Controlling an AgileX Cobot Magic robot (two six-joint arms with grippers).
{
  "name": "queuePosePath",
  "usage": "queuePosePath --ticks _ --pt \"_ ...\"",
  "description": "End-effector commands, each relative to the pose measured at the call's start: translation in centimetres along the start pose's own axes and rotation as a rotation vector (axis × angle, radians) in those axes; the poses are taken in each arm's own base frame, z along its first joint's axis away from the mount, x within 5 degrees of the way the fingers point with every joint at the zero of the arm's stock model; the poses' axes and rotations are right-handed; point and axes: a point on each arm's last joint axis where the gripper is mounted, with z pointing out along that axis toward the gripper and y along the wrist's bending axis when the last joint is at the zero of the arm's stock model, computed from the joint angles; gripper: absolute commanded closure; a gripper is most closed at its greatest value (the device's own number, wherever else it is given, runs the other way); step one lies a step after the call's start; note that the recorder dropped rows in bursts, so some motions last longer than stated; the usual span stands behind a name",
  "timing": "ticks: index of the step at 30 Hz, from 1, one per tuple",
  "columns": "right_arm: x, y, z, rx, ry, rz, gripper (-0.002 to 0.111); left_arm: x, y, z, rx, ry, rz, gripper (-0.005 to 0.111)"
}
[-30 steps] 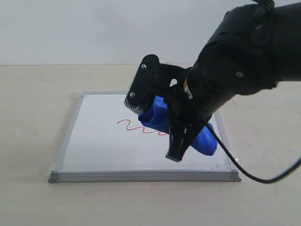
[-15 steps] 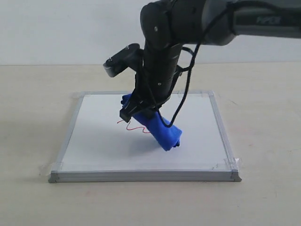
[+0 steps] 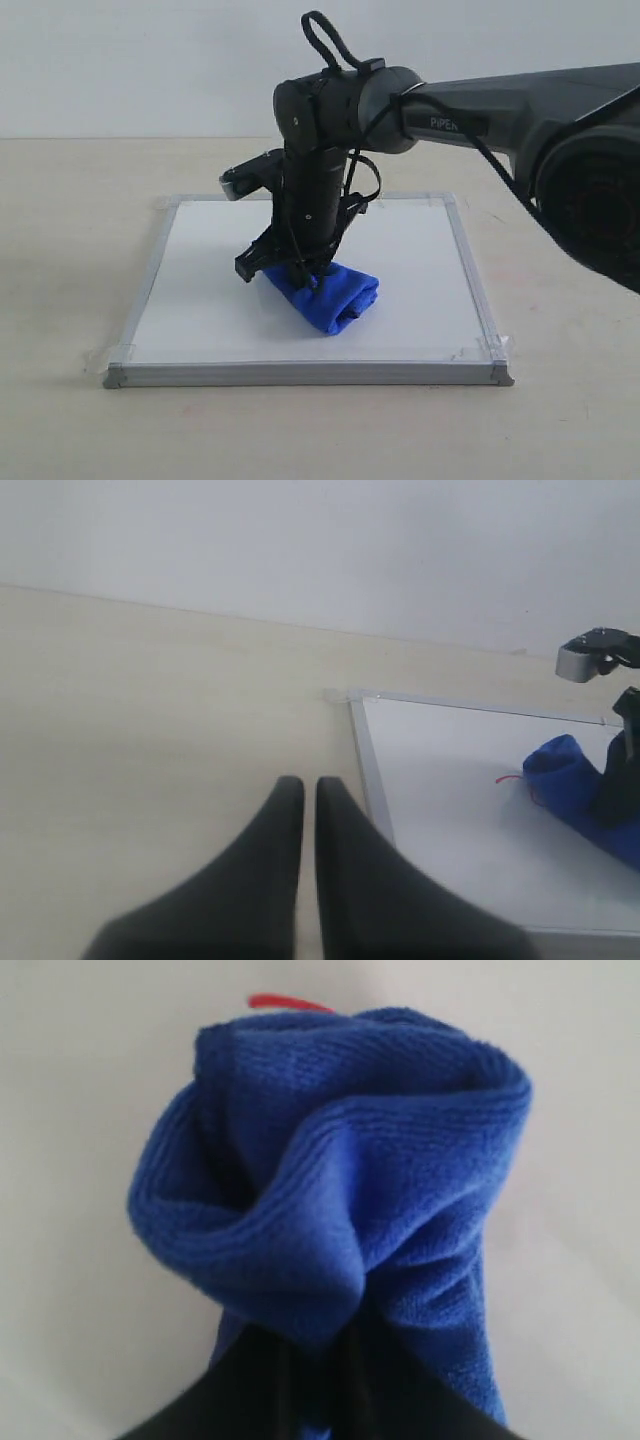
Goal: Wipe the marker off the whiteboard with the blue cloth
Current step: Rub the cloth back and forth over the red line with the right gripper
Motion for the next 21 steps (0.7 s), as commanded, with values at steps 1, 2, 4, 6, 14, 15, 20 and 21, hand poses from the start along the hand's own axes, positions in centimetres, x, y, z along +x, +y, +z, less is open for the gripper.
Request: queuePosePath --ticks 1,2,4,6,14,15,20,21 --pt "2.9 -6.3 2.7 0.144 0.244 0.104 0.108 0.1 0.0 0.0 -0.004 0.002 0.008 0.102" --pt "3.2 -7.4 2.6 0.155 0.246 0.120 0.108 0.1 0.0 0.0 -0.004 0.002 0.008 0.102" --pt "3.6 -9.4 2.0 0.179 0.242 0.152 0.108 0.1 0.0 0.0 -0.004 0.002 0.008 0.102" --pt "4.0 -11.0 1.3 0.201 0.231 0.201 0.108 0.1 0.0 0.0 -0.004 0.002 0.008 0.102" --pt "3.6 -10.0 1.0 0.067 0.190 0.310 0.108 0.1 0.0 0.0 -0.004 0.002 0.008 0.102" --pt "3.1 -9.2 1.3 0.017 0.153 0.325 0.108 0.1 0.0 0.0 -0.004 0.002 0.008 0.102" --pt "-0.1 -2.7 2.5 -0.166 -0.020 0.262 0.108 0.1 0.0 0.0 -0.004 0.002 0.008 0.102" --pt "-0.5 -1.3 2.7 -0.185 -0.027 0.232 0.108 0.1 0.0 0.0 -0.004 0.002 0.008 0.102"
